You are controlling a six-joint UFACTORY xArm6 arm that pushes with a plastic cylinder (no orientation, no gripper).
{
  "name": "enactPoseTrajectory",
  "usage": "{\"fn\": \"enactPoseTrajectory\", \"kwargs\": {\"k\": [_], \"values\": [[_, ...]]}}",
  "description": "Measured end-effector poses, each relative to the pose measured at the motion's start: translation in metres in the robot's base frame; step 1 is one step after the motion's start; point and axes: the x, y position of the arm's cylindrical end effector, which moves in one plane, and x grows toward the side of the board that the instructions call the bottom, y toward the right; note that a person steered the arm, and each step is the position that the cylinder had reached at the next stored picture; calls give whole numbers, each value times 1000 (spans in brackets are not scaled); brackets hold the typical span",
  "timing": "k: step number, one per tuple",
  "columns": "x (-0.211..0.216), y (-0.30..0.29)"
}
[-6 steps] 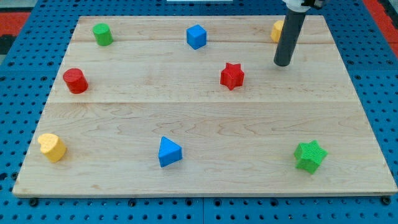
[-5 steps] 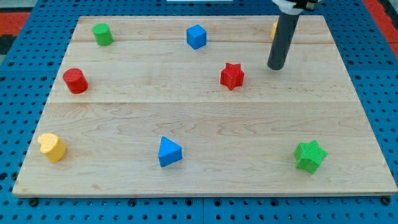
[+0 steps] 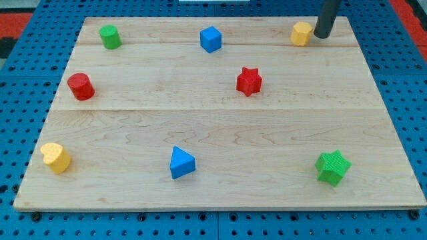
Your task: Push the yellow hexagon closer to the blue cube
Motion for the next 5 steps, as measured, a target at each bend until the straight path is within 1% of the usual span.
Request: {"fn": "enactPoseTrajectory", "kwargs": {"k": [1, 2, 3, 4, 5], "values": [[-11, -9], [-11, -41], [44, -102], [52, -151], [31, -140]]}}
